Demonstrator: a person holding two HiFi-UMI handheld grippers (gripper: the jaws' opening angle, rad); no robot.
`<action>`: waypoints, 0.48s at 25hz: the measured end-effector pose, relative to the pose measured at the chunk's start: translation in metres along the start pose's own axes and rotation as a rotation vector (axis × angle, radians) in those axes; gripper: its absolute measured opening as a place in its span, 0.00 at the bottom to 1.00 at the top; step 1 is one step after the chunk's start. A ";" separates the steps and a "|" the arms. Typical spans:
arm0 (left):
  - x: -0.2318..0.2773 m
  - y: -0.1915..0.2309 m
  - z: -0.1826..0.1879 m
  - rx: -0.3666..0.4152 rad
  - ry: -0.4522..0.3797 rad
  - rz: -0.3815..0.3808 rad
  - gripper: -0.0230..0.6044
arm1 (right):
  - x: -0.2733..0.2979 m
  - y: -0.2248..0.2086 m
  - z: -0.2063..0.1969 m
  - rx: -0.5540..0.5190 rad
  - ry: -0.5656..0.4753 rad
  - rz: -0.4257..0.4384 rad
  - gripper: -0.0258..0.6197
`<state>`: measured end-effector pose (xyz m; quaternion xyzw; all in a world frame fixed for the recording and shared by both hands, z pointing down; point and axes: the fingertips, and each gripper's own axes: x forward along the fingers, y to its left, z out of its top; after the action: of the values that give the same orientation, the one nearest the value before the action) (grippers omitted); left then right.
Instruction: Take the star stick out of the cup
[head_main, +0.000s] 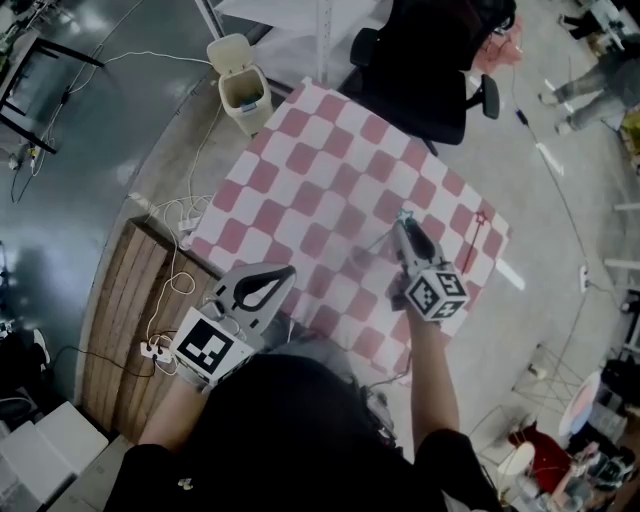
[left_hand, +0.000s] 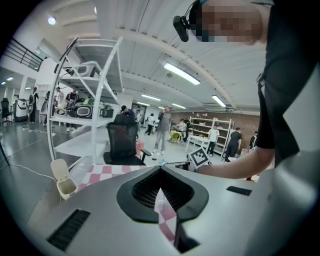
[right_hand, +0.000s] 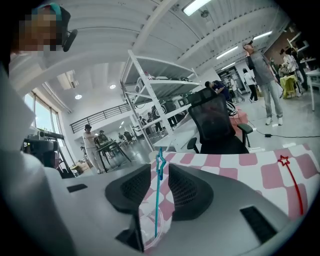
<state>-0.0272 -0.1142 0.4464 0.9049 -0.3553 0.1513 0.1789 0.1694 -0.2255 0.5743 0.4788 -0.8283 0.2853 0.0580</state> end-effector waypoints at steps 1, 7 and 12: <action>-0.001 0.001 0.000 -0.002 0.001 0.002 0.10 | 0.001 -0.001 0.000 0.000 0.000 -0.004 0.21; -0.002 0.004 -0.001 -0.008 -0.004 0.005 0.10 | 0.001 0.001 0.002 -0.002 -0.011 -0.010 0.10; -0.002 0.001 0.003 -0.002 -0.023 -0.013 0.10 | -0.009 0.008 0.014 -0.026 -0.034 -0.005 0.09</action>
<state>-0.0285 -0.1153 0.4433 0.9088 -0.3514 0.1392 0.1766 0.1700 -0.2230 0.5563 0.4847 -0.8316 0.2664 0.0508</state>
